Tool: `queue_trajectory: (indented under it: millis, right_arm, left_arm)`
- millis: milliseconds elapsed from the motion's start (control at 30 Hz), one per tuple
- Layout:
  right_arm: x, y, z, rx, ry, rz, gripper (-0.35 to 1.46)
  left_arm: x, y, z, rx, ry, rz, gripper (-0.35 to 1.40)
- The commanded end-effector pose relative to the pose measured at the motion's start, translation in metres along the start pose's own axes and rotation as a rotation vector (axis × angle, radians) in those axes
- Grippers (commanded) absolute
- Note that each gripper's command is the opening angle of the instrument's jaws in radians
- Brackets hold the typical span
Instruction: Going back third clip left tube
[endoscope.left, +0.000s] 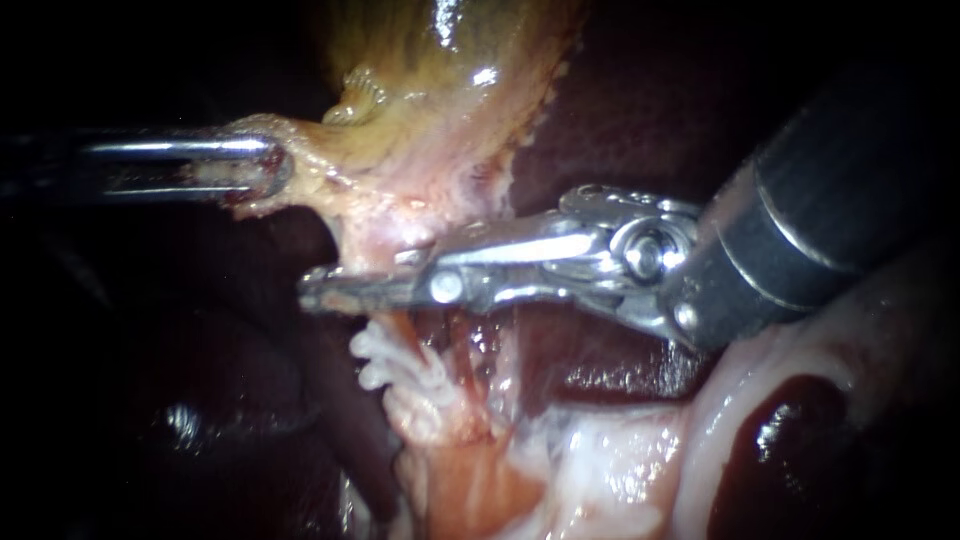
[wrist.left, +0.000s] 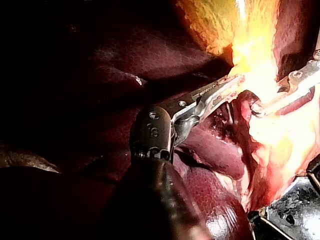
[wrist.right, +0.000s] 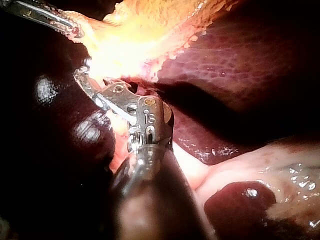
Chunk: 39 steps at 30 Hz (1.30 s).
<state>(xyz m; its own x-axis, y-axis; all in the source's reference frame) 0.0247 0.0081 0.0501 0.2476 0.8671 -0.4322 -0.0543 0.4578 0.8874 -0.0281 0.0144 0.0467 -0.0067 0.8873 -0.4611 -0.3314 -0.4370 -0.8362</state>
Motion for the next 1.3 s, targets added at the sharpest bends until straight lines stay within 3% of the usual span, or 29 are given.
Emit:
queue_trajectory:
  millis: [33, 67, 133, 200, 500, 733, 1033, 1300]
  right_arm:
    - [-0.0001, 0.0001, 0.0, 0.015, -0.005, -0.024, -0.15]
    - [-0.0001, 0.0002, 0.0, 0.018, -0.007, -0.036, 0.06]
    - [0.0, 0.0004, 0.0003, 0.016, -0.006, -0.041, 0.32]
    - [0.0, 0.0008, 0.0006, 0.014, -0.005, -0.041, 0.41]
    - [-0.002, 0.0042, 0.0012, 0.006, -0.004, -0.089, 0.49]
    - [-0.0037, 0.0059, -0.0003, 0.012, -0.008, -0.21, 0.49]
    - [-0.0057, 0.0052, -0.0049, 0.028, -0.018, -0.448, 0.5]
    - [-0.008, 0.0042, -0.0115, 0.017, -0.019, -0.612, 0.5]
  left_arm:
    - [0.0, 0.0, 0.0, 0.001, 0.0, 0.001, -0.35]
    - [0.0, 0.0001, 0.0, 0.001, 0.0, 0.001, -0.35]
    - [0.0, 0.0001, 0.0, 0.001, 0.0, 0.001, -0.35]
    - [0.0, 0.0001, 0.0, 0.001, 0.0, 0.001, -0.35]
    - [-0.0002, 0.0001, 0.0, 0.001, 0.0, 0.002, -0.35]
    - [-0.0002, 0.0002, -0.0001, 0.001, 0.0, 0.002, -0.35]
    - [-0.0003, 0.0002, -0.0002, 0.001, 0.0, 0.002, -0.35]
    - [-0.0003, 0.0001, -0.0002, 0.001, 0.0, 0.002, -0.35]
